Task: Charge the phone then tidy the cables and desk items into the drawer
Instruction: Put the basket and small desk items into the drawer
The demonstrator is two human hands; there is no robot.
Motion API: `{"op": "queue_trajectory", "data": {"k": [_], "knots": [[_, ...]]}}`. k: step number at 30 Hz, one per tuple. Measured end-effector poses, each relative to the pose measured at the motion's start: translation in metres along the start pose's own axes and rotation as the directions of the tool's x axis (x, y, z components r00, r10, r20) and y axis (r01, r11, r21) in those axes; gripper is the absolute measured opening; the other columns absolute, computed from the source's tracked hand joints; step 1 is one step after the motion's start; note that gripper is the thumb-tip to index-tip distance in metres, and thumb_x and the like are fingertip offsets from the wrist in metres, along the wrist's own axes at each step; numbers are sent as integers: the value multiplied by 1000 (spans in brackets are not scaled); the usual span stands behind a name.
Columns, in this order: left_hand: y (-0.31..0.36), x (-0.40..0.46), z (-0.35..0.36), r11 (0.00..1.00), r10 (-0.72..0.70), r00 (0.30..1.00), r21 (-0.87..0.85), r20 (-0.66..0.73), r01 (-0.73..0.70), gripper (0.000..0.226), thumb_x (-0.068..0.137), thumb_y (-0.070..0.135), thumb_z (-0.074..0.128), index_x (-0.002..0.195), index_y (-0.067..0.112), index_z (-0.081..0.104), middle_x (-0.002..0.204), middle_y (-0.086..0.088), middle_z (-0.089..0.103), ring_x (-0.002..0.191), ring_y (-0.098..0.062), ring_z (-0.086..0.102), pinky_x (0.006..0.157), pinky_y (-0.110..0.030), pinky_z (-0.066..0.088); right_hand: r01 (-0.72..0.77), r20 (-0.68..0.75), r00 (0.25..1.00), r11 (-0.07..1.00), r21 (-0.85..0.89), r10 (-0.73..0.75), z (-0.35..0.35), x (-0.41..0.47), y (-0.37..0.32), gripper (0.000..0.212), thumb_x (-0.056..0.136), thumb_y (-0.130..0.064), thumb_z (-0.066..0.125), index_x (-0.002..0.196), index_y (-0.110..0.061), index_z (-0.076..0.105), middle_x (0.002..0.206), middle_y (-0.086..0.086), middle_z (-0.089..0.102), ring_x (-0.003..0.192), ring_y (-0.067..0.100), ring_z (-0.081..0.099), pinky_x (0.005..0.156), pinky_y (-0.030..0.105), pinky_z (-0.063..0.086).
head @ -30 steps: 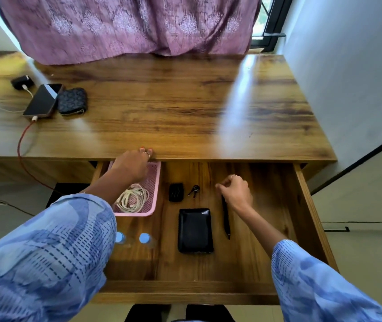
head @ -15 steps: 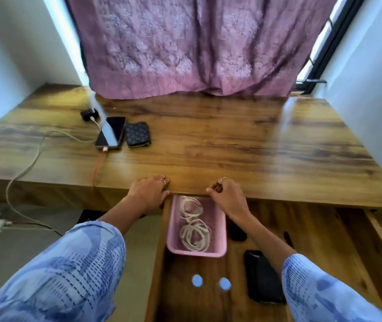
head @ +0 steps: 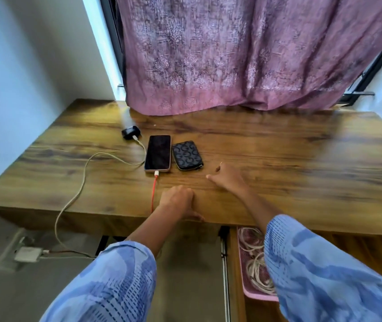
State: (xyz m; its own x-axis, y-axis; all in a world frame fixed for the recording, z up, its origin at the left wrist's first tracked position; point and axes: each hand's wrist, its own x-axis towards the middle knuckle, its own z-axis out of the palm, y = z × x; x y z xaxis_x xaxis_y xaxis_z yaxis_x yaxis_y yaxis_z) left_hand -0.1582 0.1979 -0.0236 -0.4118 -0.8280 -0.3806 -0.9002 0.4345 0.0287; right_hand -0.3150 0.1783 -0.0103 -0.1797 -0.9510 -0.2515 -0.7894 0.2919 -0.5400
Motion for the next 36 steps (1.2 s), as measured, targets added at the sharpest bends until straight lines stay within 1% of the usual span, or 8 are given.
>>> {"op": "queue_trajectory", "data": {"k": [5,7,13,18,26,29,32,36], "knots": [[-13,4,-2,998,56,998,22,-34,-55,77,60,75,66,116,22,59,106,-2,62,99,-22,58,74,-34,47,-74,-61,995,995,61,78,17,36,-40,57,88,-44,59,125,-3,47,126,13,56,114,29,54,77,32,42],[-13,2,-3,998,63,996,31,-58,-61,78,61,74,66,117,21,59,104,-2,63,97,-21,59,69,-32,43,-71,-59,995,993,99,77,27,52,-56,59,86,-44,60,126,-4,44,130,14,54,119,32,50,90,38,45],[-11,-2,-8,1000,26,996,6,-89,-25,57,67,66,69,94,17,63,86,-2,60,78,-19,54,63,-32,40,-118,-142,984,990,-80,106,54,79,-87,61,85,-27,66,134,-2,39,136,20,45,125,38,41,97,43,40],[-9,-3,-9,999,28,997,49,-75,-24,57,69,65,67,99,16,63,90,-2,62,75,-17,48,63,-32,38,-144,-217,969,984,-109,118,54,78,-85,72,79,-24,73,135,2,36,139,20,39,128,40,37,104,46,35],[1,-8,-14,997,30,999,72,-26,-28,70,67,66,67,113,15,57,95,-2,58,86,-17,53,73,-32,44,-182,-141,966,958,223,217,25,44,-45,68,78,-18,75,130,-3,35,128,14,53,116,33,54,84,40,48],[11,-7,-16,997,23,999,73,28,-25,63,74,55,69,122,17,52,118,-4,58,109,-21,54,89,-34,44,-213,-82,958,875,435,274,3,28,-9,75,75,-13,79,134,-4,33,133,14,48,120,31,50,93,41,49],[25,-4,-12,998,13,998,61,58,-16,47,83,34,69,123,16,53,122,-5,57,111,-21,56,91,-34,46,-212,-54,950,764,609,307,-24,1,38,77,76,-9,77,137,-6,31,134,12,47,121,30,49,96,40,48],[57,8,-6,998,66,995,12,71,-67,52,81,34,68,128,20,48,125,-3,56,112,-22,55,92,-36,49,-215,-74,920,654,726,385,-61,-44,95,66,77,-10,77,128,-10,35,129,11,52,113,29,55,76,37,54]]}}
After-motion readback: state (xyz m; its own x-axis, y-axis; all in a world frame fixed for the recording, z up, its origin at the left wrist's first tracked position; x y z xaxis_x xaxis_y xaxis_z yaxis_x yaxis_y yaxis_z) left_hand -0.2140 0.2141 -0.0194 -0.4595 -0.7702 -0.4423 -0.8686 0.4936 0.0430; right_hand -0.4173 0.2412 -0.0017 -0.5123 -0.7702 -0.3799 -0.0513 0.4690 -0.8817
